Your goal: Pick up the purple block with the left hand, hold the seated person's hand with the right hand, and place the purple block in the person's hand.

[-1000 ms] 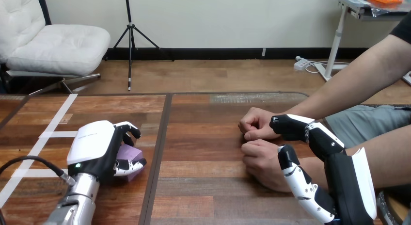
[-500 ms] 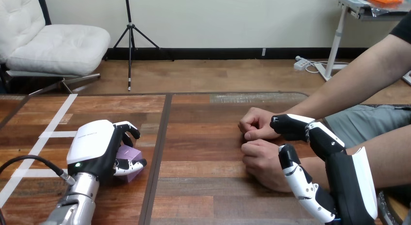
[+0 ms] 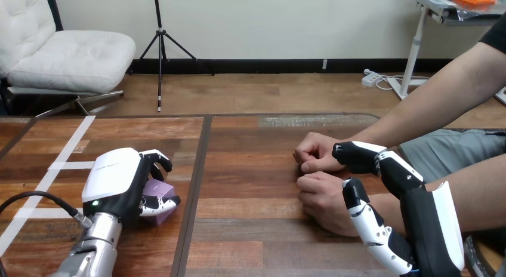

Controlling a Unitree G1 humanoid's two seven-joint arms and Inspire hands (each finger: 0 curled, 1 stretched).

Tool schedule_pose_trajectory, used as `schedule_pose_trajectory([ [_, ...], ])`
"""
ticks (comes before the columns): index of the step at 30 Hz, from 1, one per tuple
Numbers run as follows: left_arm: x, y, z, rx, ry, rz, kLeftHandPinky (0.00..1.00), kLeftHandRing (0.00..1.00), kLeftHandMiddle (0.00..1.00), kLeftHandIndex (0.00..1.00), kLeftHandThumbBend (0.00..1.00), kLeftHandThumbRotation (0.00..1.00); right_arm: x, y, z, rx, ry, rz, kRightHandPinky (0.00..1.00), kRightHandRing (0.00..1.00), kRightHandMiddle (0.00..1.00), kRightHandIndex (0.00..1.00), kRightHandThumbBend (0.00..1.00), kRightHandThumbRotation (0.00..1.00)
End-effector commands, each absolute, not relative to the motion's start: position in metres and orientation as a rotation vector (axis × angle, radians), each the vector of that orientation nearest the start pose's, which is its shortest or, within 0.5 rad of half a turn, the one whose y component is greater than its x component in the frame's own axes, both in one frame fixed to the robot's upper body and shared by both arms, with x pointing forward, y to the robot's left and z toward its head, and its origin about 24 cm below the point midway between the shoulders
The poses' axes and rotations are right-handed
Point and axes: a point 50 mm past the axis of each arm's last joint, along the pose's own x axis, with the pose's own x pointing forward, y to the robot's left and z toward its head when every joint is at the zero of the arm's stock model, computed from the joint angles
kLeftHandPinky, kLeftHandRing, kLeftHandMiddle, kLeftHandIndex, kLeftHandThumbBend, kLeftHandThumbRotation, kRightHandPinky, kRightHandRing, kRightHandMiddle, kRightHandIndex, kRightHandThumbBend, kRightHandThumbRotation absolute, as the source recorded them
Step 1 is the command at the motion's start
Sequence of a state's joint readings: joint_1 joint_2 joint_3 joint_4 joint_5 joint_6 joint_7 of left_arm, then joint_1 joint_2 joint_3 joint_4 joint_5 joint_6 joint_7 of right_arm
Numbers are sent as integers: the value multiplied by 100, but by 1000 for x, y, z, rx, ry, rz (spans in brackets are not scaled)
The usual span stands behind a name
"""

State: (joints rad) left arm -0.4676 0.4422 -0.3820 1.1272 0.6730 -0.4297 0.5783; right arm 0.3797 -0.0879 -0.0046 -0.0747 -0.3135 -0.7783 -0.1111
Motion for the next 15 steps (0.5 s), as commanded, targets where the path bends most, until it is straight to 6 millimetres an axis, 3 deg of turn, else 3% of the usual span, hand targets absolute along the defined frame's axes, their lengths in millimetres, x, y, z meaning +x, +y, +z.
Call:
schedule_pose_trajectory([
  [1,306,224,-5,1190,-84,-29,46,49,54,61,56,0,166,-163,68,-385,-561,25,67,71,71,70,36,63],
  [15,304,225,-7,1169,-73,-15,45,47,51,60,56,0,166,-163,68,-385,-560,25,66,71,71,70,38,64],
])
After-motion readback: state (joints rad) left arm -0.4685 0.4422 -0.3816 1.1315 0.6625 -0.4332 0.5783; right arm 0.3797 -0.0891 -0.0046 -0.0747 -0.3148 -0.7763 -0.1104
